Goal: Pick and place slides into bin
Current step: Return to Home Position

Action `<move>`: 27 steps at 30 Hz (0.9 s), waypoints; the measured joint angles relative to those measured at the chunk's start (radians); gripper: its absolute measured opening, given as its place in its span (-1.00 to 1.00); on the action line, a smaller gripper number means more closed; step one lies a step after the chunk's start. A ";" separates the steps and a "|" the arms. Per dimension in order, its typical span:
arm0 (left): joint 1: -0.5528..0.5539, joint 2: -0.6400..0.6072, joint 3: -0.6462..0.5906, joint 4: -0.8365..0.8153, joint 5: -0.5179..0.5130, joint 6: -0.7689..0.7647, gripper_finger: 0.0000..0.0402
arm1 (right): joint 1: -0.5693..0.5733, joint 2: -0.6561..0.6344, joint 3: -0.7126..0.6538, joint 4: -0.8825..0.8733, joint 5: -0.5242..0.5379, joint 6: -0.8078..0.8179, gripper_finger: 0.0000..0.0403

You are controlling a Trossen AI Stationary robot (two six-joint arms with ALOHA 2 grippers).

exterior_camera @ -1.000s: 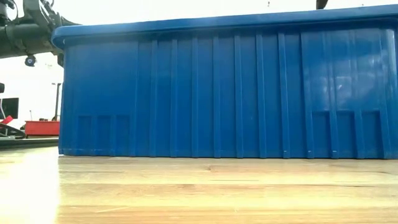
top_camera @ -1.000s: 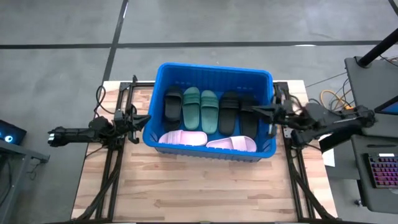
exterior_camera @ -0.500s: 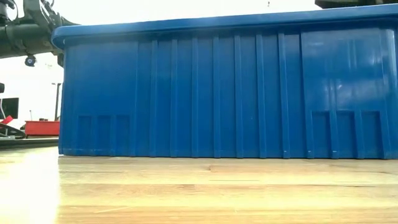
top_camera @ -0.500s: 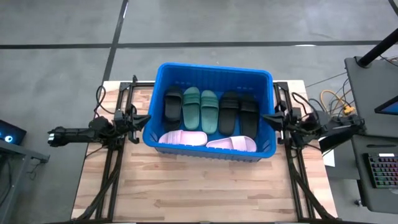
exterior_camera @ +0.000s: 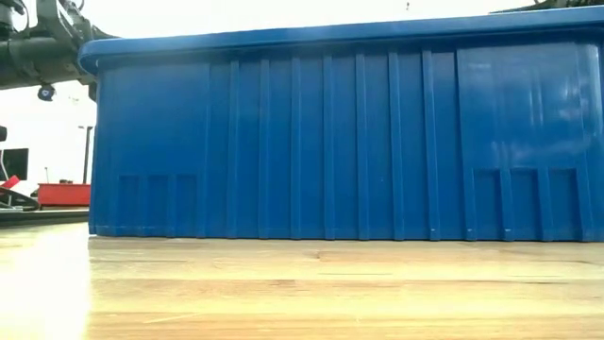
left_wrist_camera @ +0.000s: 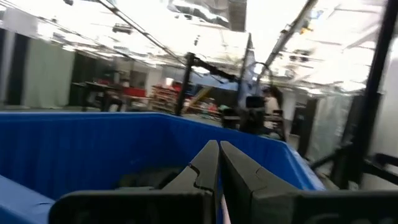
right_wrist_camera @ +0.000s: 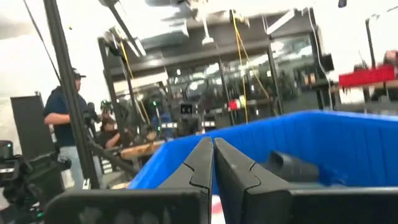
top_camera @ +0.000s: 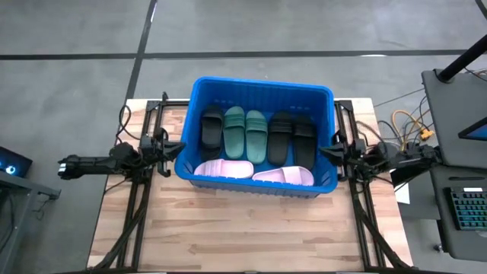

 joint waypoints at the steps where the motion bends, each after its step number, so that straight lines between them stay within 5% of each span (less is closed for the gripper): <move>1: 0.000 0.001 0.000 -0.002 0.018 0.000 -1.00 | 0.000 -0.005 -0.019 0.033 -0.011 -0.014 -0.96; 8: -0.001 0.019 0.000 -0.003 0.176 0.071 -1.00 | 0.000 -0.009 -0.060 0.099 -0.026 -0.069 -0.96; 27: 0.000 0.059 -0.001 0.008 0.176 0.071 -1.00 | 0.001 -0.006 -0.065 0.095 -0.050 -0.279 -0.96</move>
